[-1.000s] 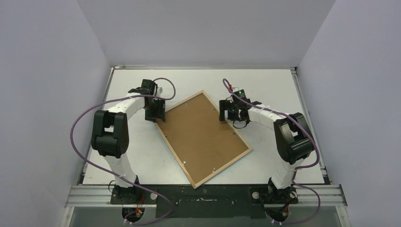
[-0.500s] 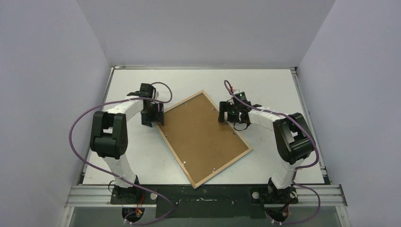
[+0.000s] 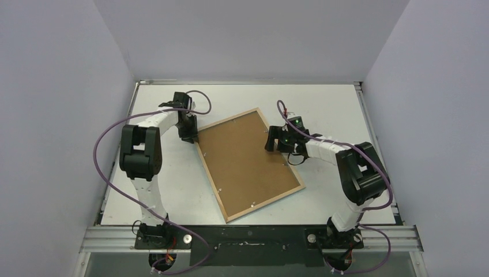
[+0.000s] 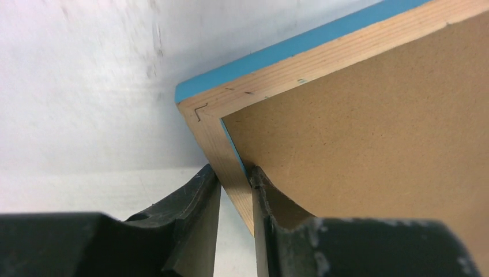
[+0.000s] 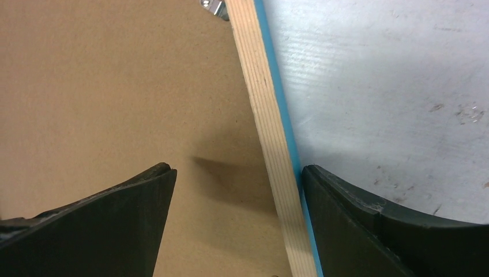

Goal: Put the photo into the frame

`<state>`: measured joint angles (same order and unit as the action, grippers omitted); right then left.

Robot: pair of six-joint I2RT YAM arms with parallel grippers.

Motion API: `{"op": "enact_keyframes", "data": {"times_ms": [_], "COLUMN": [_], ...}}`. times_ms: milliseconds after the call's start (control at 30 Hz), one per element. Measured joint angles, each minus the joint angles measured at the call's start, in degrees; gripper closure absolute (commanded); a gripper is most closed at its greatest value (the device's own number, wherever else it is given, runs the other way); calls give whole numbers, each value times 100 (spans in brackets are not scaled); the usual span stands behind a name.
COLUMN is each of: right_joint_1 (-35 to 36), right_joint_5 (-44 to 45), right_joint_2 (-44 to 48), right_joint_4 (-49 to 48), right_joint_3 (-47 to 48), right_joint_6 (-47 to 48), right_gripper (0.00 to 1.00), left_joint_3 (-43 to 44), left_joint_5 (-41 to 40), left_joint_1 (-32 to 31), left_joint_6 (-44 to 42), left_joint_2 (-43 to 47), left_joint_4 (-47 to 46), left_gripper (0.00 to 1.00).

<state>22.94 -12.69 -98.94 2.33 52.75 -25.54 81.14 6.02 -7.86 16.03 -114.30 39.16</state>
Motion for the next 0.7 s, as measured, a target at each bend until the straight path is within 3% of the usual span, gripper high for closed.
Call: {"op": "enact_keyframes", "data": {"times_ms": [167,333,433,700], "right_joint_1": [33,48,-22,-426], "right_joint_5": [-313,-457,-494,-518], "right_joint_2": [151,431,592,809], "right_joint_4": [116,774,1034,1156], "right_joint_3": [-111,105,564,1672], "right_joint_6": [-146,-223,-219,-140], "right_gripper": [13,1,10,10], "left_joint_3": [627,1213,1725,3119], "left_joint_5": [-216,-389,-518,-997], "left_joint_1": [7,-33,-111,-498], "left_joint_6": [-155,-605,-933,-1902], "left_joint_2": [-382,-627,-651,-507], "left_joint_4": [-20,83,275,356], "left_gripper": [98,100,100,100]}}
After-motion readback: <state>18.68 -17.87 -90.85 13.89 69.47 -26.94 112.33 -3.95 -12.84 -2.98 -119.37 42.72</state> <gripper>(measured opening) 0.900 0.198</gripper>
